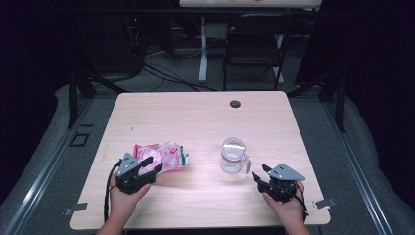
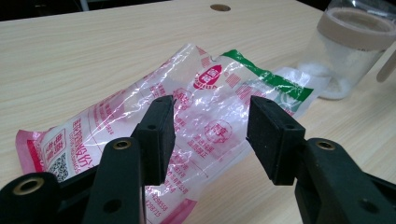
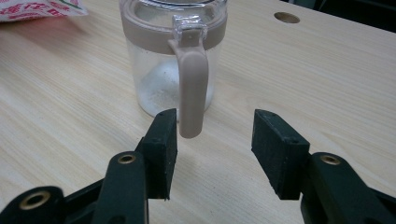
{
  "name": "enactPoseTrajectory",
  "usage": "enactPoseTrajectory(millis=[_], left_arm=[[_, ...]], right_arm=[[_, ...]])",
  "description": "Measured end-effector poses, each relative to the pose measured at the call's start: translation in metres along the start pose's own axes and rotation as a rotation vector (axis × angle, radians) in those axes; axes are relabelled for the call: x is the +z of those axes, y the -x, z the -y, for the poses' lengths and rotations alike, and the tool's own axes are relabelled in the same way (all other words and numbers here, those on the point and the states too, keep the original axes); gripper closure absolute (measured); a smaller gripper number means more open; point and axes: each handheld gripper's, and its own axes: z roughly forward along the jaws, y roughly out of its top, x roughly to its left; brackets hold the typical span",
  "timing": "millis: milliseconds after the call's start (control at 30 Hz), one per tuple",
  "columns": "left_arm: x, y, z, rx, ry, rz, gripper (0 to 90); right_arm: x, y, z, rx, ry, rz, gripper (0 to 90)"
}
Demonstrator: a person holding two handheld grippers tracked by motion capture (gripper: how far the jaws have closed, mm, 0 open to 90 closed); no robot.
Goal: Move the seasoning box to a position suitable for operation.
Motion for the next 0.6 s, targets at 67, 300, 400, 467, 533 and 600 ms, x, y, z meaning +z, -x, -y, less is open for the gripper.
enactPoseTrajectory(millis=[67, 300, 400, 467, 533, 600], left_arm=[[0.001, 0.002, 0.0, 0.009, -0.006, 0.007, 51.5], [0.0, 0.007, -0.001, 0.046, -0.016, 0.003, 51.4], [-0.001, 0.007, 0.0, 0.054, -0.026, -0.003, 51.3], [-0.003, 0.007, 0.001, 0.05, -0.023, -0.005, 51.3], [-0.004, 0.006, 0.002, 0.041, -0.019, -0.005, 51.6], [-0.006, 0.005, 0.003, 0.036, -0.019, -0.009, 52.2]], right_arm=[[0.001, -0.001, 0.0, -0.003, 0.004, 0.003, 50.9], [0.003, -0.003, -0.001, -0.006, 0.001, -0.01, 51.5], [0.006, -0.004, -0.002, 0.0, 0.002, -0.015, 51.6], [0.009, -0.005, -0.002, 0.0, -0.001, -0.017, 51.6], [0.012, -0.006, -0.002, -0.003, -0.005, -0.021, 51.8], [0.015, -0.006, -0.003, -0.006, -0.014, -0.03, 52.2]])
